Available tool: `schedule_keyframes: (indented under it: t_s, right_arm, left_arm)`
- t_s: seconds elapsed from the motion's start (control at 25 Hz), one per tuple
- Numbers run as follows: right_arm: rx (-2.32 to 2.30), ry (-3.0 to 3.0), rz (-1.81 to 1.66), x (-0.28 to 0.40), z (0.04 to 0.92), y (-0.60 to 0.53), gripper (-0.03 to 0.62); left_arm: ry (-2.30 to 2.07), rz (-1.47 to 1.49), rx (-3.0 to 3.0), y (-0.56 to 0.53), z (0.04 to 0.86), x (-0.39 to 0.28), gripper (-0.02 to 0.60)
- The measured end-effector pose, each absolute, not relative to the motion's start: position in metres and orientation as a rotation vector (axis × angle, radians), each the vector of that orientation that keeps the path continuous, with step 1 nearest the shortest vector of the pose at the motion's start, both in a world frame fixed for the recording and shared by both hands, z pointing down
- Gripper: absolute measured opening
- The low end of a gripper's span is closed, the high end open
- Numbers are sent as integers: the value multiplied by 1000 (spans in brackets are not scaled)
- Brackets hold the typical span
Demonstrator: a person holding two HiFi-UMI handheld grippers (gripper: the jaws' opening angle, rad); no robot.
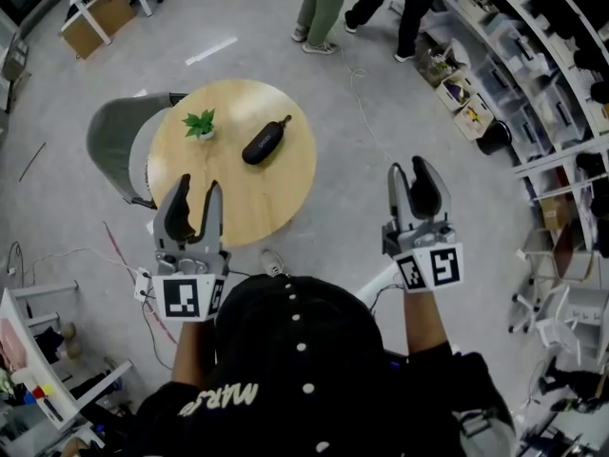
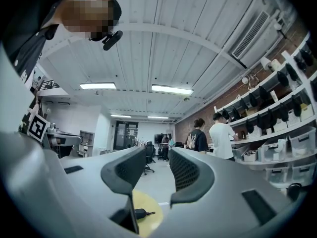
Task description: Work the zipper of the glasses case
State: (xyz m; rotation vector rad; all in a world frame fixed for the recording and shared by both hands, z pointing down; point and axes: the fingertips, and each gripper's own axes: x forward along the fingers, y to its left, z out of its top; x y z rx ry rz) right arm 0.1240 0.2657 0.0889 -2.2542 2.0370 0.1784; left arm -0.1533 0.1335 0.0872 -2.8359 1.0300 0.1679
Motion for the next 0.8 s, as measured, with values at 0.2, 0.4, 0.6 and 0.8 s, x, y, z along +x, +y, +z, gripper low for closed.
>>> schedule_keyframes:
  t_s: [0.2, 0.4, 0.6, 0.8]
  right_arm:
    - [-2270, 2024, 176, 119, 88, 231, 144]
    - [-2287, 2052, 130, 116, 103, 211, 144]
    - [-2284, 2079, 60, 138, 121, 196, 144]
    - [-2216, 2154, 49, 173, 130, 156, 144]
  left_arm:
    - [972, 179, -2879, 97, 86, -149, 150]
    - [920, 116, -2906, 78, 104, -137, 150]
    - [950, 90, -2939, 69, 120, -116, 151]
    - [1026, 110, -2925, 50, 123, -85, 152]
